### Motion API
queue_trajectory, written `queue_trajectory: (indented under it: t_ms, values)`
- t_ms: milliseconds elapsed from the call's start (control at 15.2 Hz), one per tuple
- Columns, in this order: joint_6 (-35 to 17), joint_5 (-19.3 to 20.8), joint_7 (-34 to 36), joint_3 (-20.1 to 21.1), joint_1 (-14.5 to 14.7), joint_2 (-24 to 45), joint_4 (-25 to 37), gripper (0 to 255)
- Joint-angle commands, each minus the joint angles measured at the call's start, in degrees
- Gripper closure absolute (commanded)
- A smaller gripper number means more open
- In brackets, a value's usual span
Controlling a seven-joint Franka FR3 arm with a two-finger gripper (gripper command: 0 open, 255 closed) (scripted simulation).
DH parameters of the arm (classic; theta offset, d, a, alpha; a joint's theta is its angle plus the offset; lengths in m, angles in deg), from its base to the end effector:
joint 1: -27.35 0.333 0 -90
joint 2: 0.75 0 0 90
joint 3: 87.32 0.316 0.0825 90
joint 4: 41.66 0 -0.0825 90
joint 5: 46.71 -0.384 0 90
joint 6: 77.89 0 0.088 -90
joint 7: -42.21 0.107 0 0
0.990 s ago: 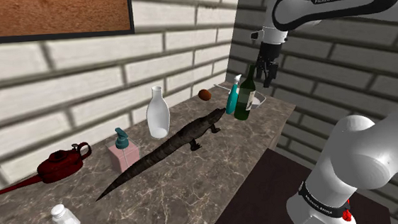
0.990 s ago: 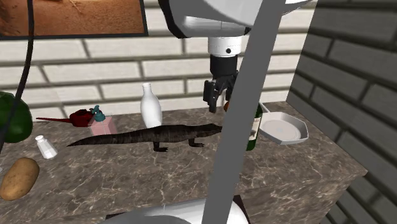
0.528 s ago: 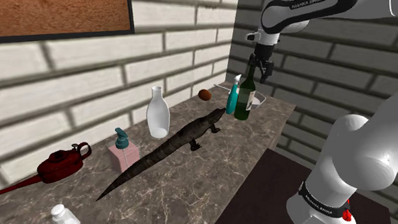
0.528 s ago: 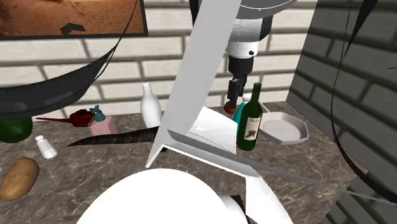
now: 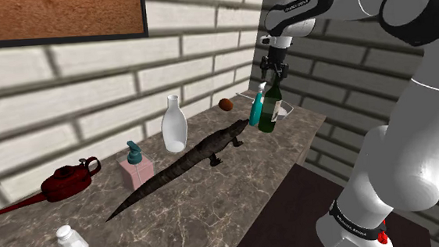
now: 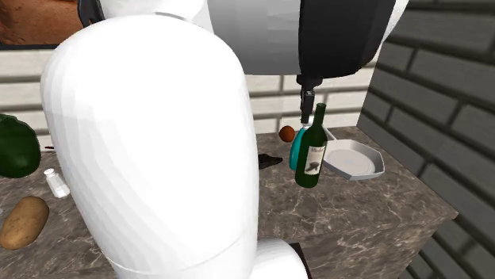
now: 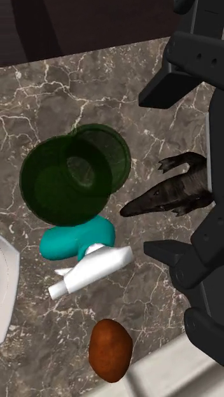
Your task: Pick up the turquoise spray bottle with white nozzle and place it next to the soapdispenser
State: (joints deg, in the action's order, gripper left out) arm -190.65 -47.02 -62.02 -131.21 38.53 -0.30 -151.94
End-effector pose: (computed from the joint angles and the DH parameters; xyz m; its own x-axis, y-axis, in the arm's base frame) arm 0.4758 -0.3042 0.4870 0.3189 0.9477 -0.0096 0.9473 -0.3184 0.0364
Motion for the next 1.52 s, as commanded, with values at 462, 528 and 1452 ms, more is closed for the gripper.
queue_trajectory:
  t_ms: [462, 528, 1452]
  values:
    - [-0.3, -12.5, -17.8, 1.1, -5.1, 15.4, 11.5, 0]
    - [-1.0, -12.7, -17.9, 1.2, -5.2, 15.7, 11.1, 0]
    - [-3.3, -13.6, -18.5, 1.5, -5.4, 16.7, 9.5, 255]
